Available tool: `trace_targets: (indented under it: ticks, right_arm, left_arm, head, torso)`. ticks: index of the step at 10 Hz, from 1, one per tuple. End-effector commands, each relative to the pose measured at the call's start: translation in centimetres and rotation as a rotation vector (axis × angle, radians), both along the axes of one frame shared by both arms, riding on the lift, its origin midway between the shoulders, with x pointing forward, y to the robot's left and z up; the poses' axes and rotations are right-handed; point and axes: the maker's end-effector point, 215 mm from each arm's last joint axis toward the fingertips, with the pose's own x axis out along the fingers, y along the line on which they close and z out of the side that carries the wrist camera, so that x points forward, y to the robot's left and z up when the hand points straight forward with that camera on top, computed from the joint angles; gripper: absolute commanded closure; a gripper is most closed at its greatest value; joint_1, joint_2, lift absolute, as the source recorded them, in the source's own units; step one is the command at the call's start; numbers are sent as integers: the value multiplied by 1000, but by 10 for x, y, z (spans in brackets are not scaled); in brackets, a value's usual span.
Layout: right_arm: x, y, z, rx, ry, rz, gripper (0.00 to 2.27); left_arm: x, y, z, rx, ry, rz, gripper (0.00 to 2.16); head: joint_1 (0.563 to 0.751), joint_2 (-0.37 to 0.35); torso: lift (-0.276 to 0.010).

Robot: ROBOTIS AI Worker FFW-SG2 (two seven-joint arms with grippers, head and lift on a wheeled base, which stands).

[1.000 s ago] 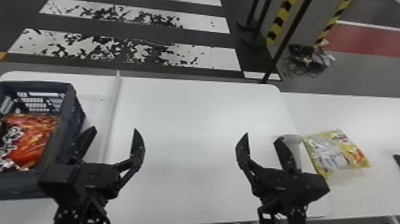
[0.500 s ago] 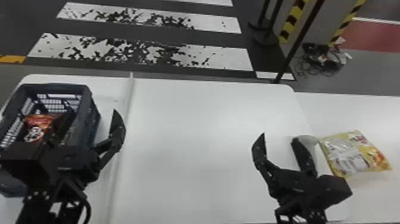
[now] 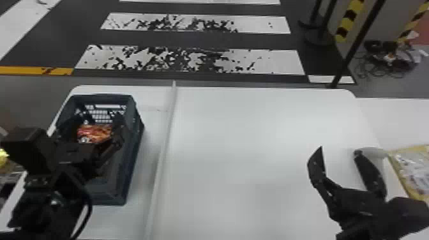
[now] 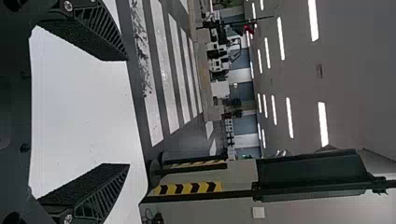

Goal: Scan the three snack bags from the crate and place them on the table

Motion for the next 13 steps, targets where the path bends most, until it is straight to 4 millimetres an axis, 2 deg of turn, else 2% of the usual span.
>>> trace_targets:
  ticks: [1, 3, 4, 8, 10, 13]
  right_arm:
    - [0, 0, -1, -5, 4, 2, 76]
    - [0, 3, -5, -3, 14, 6, 76]
    - [0, 4, -4, -3, 12, 7, 76]
    - [4, 4, -8, -4, 22, 9, 76]
    - [4, -2, -9, -6, 21, 0, 76]
    - [3, -6, -19, -11, 36, -1, 76]
  left_arm:
    - [9, 33, -7, -8, 44, 34, 90]
    - [25, 57, -22, -26, 82, 50, 90]
    - [31, 59, -44, -47, 138, 40, 100]
    - [47, 53, -80, -68, 277, 14, 144]
    - [39, 54, -104, -70, 393, 21, 147]
    - [22, 64, -126, -41, 499, 51, 147]
  head:
    - [695, 53]
    - [695, 91]
    - [695, 116]
    - [695, 131]
    - [695, 125]
    - [695, 123]
  torso:
    - [-62]
    - [-62]
    - [-62]
    - [-62]
    - [-62]
    - [-62]
